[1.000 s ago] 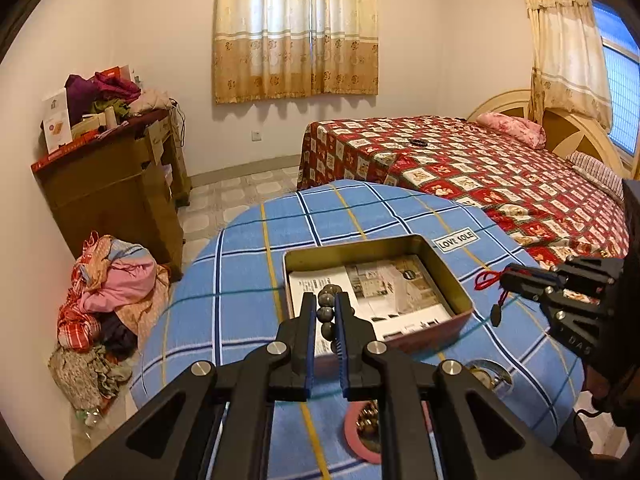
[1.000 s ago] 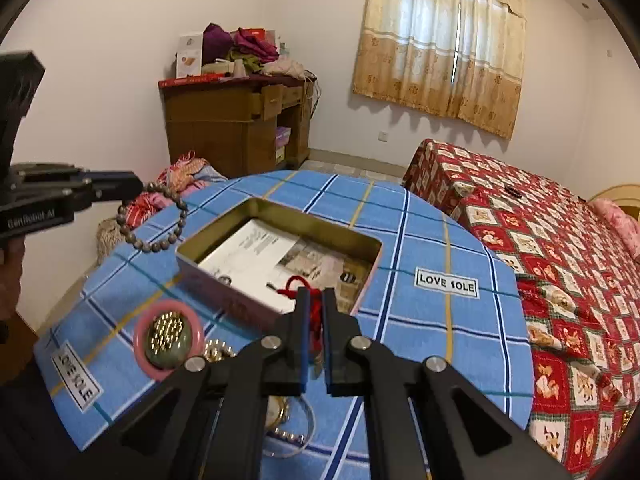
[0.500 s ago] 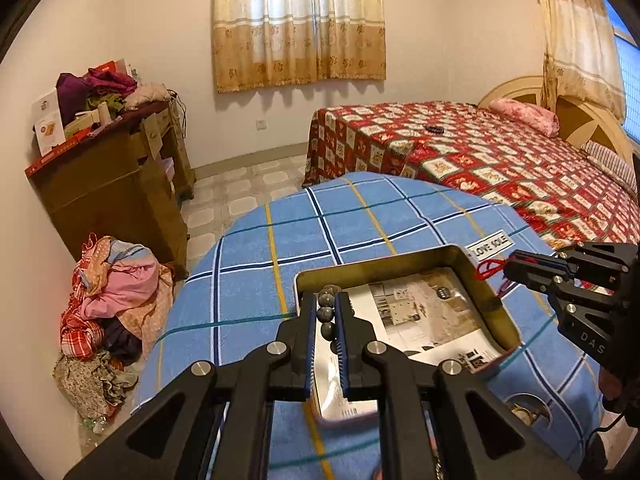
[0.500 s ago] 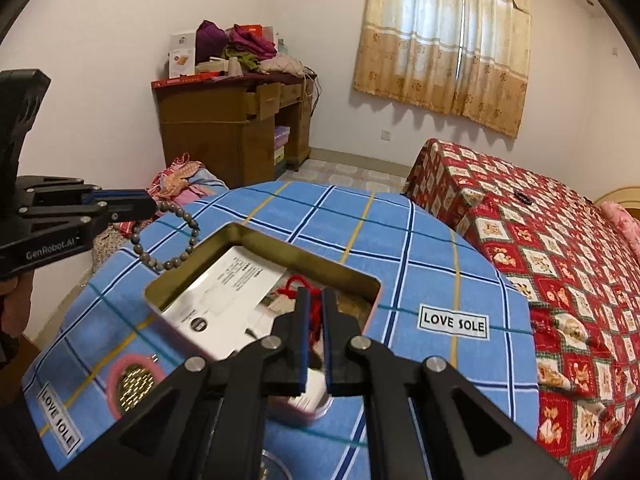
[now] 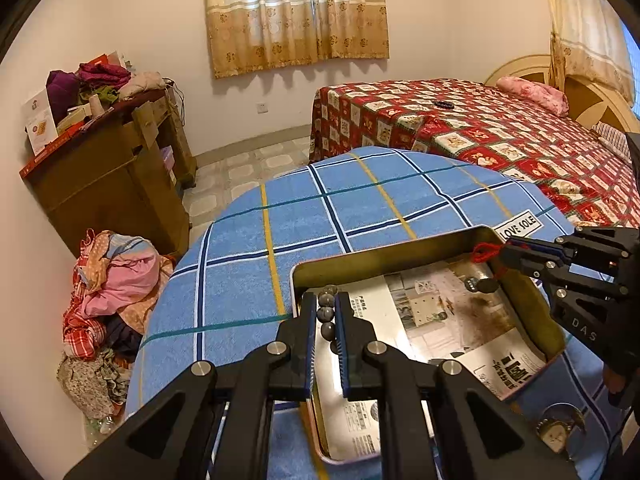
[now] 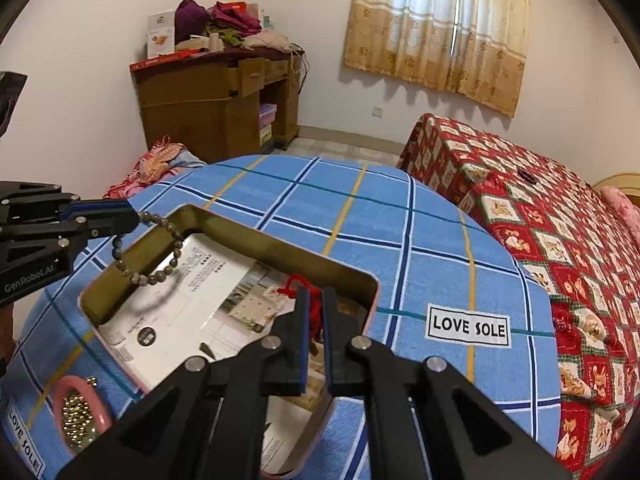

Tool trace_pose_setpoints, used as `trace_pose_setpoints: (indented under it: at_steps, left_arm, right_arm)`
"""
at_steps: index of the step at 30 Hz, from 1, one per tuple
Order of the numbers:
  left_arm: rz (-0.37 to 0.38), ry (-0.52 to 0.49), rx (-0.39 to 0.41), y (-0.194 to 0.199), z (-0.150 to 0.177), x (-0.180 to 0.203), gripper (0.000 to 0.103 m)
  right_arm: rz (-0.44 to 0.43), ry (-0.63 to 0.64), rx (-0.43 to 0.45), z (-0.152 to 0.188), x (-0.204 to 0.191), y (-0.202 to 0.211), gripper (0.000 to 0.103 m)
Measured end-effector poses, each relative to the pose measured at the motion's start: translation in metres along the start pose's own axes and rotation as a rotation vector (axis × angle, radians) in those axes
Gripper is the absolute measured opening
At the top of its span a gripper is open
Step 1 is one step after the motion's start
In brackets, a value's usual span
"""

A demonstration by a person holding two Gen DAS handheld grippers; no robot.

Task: Organize jewelry
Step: 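Carry the beaded bracelet into the pink tin and open the left gripper, then move the left gripper back to the pile over the pink bangle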

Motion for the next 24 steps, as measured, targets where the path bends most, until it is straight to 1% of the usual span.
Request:
trace_pose_setpoints:
  at_steps: [3, 4, 5, 6, 7, 8, 9, 10, 12, 14, 15, 24]
  left_arm:
    - [-0.020, -0.020, -0.013, -0.003, 0.004, 0.001, 0.009]
    - [-0.027, -0.026, -0.012, -0.003, 0.004, 0.000, 0.010]
    - [-0.034, -0.026, -0.013, -0.003, 0.005, 0.000, 0.014]
    - [-0.038, -0.024, -0.014, -0.003, 0.006, -0.001, 0.020]
    - [-0.048, -0.019, -0.013, -0.002, 0.006, -0.003, 0.040]
    - [-0.058, -0.012, -0.004, -0.001, 0.005, -0.005, 0.061]
    - [-0.070, -0.006, 0.018, 0.002, 0.004, -0.007, 0.067]
    - [-0.069, -0.003, 0.034, 0.005, 0.003, -0.008, 0.069]
    - [-0.063, 0.000, 0.023, 0.006, 0.005, -0.008, 0.069]
    - [-0.068, 0.002, 0.024, 0.006, 0.006, -0.010, 0.069]
    - [-0.070, 0.003, 0.023, 0.006, 0.006, -0.011, 0.069]
    - [-0.076, 0.014, 0.028, 0.015, 0.011, -0.013, 0.069]
  right_arm:
    - [0.007, -0.018, -0.001, 0.004, 0.005, -0.002, 0.011]
    - [0.009, -0.022, -0.004, 0.006, 0.005, -0.002, 0.018]
    - [0.010, -0.026, -0.005, 0.007, 0.006, -0.002, 0.031]
    - [0.011, -0.031, -0.003, 0.008, 0.006, -0.001, 0.038]
    - [0.019, -0.035, 0.002, 0.009, 0.007, 0.000, 0.051]
    - [0.030, -0.037, 0.009, 0.010, 0.008, 0.002, 0.058]
    - [0.033, -0.039, 0.011, 0.011, 0.008, 0.003, 0.059]
    - [0.032, -0.041, 0.010, 0.011, 0.008, 0.004, 0.059]
    - [0.032, -0.043, 0.011, 0.012, 0.007, 0.006, 0.060]
    - [0.045, -0.042, 0.015, 0.013, 0.007, 0.009, 0.069]
    - [0.047, -0.046, 0.018, 0.013, 0.008, 0.011, 0.070]
    - [0.046, -0.088, 0.016, 0.026, 0.009, 0.022, 0.077]
Point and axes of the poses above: each gripper's, at about its wrist camera, not at the fingertips, and y roughly against the way its jaws point, x to its right, z to its underside, the point moved 10 cm from there along -y, roughly the way its jaws point, and after that the axes turned 12 degrees about y, right-handed, at the moved point
